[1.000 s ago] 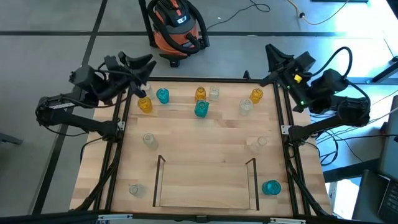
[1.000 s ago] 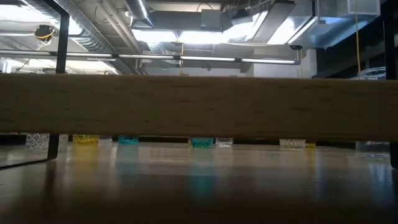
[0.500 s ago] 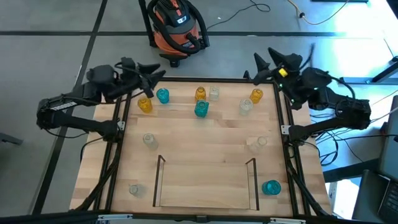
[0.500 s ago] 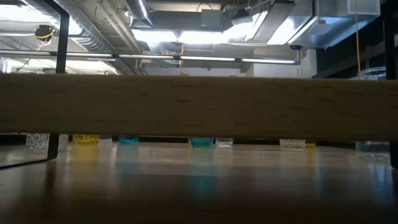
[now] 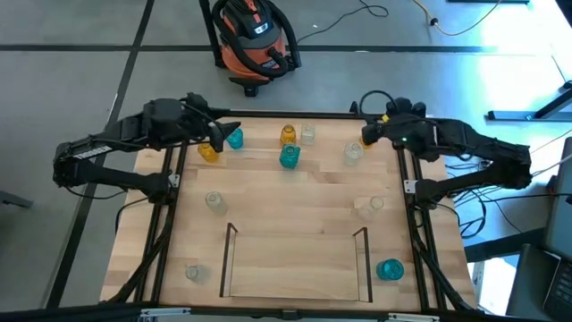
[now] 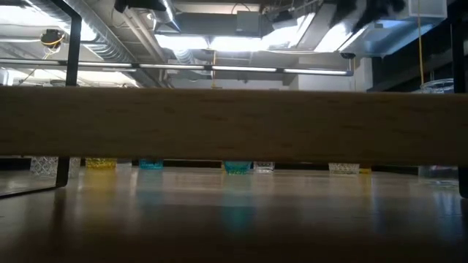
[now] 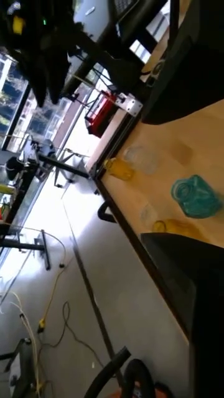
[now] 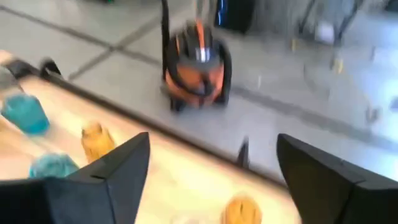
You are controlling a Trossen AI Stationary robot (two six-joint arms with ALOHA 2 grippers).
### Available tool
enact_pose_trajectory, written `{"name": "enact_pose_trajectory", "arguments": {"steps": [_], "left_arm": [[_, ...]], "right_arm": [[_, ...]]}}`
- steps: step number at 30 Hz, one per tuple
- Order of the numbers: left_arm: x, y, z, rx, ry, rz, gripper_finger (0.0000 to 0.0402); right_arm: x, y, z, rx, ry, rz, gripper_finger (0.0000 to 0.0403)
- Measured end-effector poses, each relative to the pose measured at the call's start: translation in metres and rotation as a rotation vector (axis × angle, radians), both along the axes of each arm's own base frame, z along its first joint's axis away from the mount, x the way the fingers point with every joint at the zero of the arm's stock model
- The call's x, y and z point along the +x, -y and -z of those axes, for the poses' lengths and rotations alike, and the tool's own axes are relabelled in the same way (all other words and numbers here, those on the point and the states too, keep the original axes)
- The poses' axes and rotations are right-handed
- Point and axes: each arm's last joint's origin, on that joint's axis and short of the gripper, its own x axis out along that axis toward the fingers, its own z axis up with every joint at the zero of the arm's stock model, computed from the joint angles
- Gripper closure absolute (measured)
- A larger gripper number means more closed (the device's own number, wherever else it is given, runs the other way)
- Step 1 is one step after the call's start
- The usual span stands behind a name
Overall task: Sort vases onto shelf
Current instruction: Put the yellow vase on the shelf
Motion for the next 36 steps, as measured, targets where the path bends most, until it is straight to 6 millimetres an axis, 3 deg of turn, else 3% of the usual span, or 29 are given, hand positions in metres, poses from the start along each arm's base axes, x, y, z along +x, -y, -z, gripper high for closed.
{"name": "enact_pose_trajectory", "arguments": {"steps": [6, 12, 16, 20, 28, 36], "left_arm": [[-0.001, -0.002, 0.000, 0.060, -0.033, -0.063, 0.0113], [-0.001, -0.003, 0.001, 0.054, -0.040, -0.125, 0.0113], [0.005, -0.004, 0.009, -0.021, -0.069, -0.098, 0.0113], [0.010, -0.007, 0.015, -0.120, -0.064, -0.086, 0.0113], [0.025, -0.012, 0.024, -0.191, -0.097, 0.003, 0.0113], [0.027, -0.010, 0.025, -0.219, -0.087, 0.012, 0.0113]], "right_arm": [[-0.002, 0.012, 0.035, 0.086, -0.058, 0.112, 0.0152], [-0.002, 0.021, 0.081, 0.130, -0.144, 0.207, 0.0174], [-0.005, 0.037, 0.105, 0.316, -0.120, 0.242, 0.0180], [-0.013, 0.063, 0.119, 0.449, -0.070, 0.236, 0.0180], [-0.026, 0.113, 0.128, 0.451, -0.023, 0.297, 0.0180], [-0.011, 0.138, 0.162, 0.583, -0.090, 0.283, 0.0180]]}}
